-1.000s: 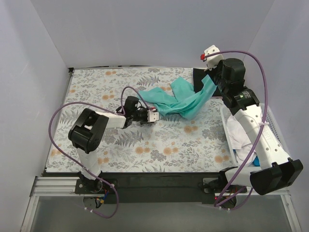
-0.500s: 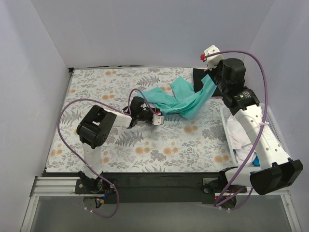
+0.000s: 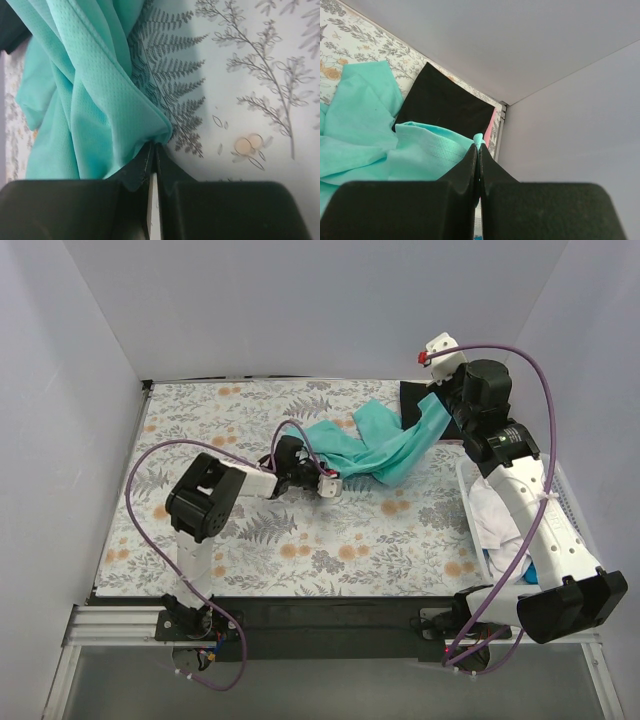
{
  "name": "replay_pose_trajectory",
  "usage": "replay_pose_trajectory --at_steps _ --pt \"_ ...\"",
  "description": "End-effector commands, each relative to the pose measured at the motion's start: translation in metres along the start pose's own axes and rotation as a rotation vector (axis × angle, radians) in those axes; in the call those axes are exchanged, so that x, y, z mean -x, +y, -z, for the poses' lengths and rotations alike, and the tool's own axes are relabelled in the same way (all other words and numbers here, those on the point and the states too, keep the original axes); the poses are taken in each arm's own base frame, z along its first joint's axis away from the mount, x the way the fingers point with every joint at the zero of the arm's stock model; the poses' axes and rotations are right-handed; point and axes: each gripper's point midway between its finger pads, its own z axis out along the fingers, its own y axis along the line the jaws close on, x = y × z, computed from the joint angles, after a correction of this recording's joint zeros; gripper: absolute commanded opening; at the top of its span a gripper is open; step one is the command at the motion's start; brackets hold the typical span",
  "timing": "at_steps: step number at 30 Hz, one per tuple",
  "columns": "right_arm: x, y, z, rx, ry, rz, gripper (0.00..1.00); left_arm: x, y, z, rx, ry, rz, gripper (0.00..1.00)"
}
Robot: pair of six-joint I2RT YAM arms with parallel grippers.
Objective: Fold and stack the t-shirts
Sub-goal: Flatten the tshirt out
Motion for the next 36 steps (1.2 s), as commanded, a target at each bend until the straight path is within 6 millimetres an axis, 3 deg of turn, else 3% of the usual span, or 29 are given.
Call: replay_pose_trajectory --at_steps 1,2,3,4,5,6,8,9,10,12,13,14,15,16,18,19,23,32,36 --pt "0.030 -0.023 0.011 -0.060 -0.104 -0.021 0.01 0.011 0.002 0.036 -0.045 0.026 0.088 0.00" --pt "0.031 -0.019 0.010 -0.044 -0.113 -0.023 0.01 0.027 0.024 0.055 -0.008 0.012 0.083 0.00" --pt "0.033 -0.017 0.012 -0.030 -0.126 -0.023 0.01 0.028 0.035 0.075 0.005 0.006 0.115 0.00" --pt "0.032 -0.014 0.013 -0.013 -0.128 -0.020 0.01 0.027 0.019 0.091 -0.057 0.024 0.203 0.00" --pt "0.035 -0.006 0.014 0.024 -0.152 -0.017 0.01 0.040 0.032 0.113 -0.036 0.025 0.200 0.00" --pt "0.037 -0.005 0.019 0.035 -0.166 -0.023 0.01 0.036 0.025 0.139 -0.073 0.048 0.296 0.00" --pt "0.029 0.011 0.020 0.091 -0.166 -0.030 0.01 0.040 0.025 0.170 -0.092 0.079 0.321 0.00" --pt "0.028 0.015 0.025 0.115 -0.174 -0.057 0.01 0.041 0.035 0.194 -0.062 0.107 0.341 0.00" --pt "0.025 0.023 0.029 0.147 -0.173 -0.067 0.01 0.045 0.017 0.209 -0.111 0.127 0.424 0.00" --pt "0.015 0.054 0.042 0.287 -0.182 -0.091 0.01 0.046 0.008 0.238 -0.107 0.172 0.478 0.00" --pt "0.010 0.067 0.047 0.342 -0.179 -0.119 0.01 0.049 -0.015 0.249 -0.159 0.195 0.542 0.00" --pt "0.012 0.088 0.057 0.451 -0.213 -0.134 0.01 0.046 -0.024 0.259 -0.163 0.236 0.564 0.00" --pt "-0.002 0.106 0.067 0.524 -0.187 -0.145 0.01 0.040 -0.030 0.271 -0.146 0.268 0.600 0.00" --pt "-0.006 0.116 0.074 0.573 -0.183 -0.165 0.01 0.042 -0.045 0.281 -0.151 0.288 0.641 0.00" --pt "-0.024 0.138 0.082 0.654 -0.150 -0.183 0.01 0.028 -0.060 0.301 -0.128 0.354 0.709 0.00" --pt "-0.031 0.143 0.084 0.671 -0.127 -0.188 0.01 0.026 -0.076 0.304 -0.144 0.370 0.747 0.00" --pt "-0.050 0.156 0.089 0.700 -0.086 -0.198 0.01 0.017 -0.098 0.305 -0.115 0.410 0.866 0.00" --pt "-0.101 0.196 0.100 0.797 0.057 -0.271 0.01 0.002 -0.119 0.296 -0.093 0.459 1.058 0.00" --pt "-0.097 0.190 0.098 0.775 0.059 -0.285 0.01 0.008 -0.125 0.297 -0.155 0.465 1.161 0.00"
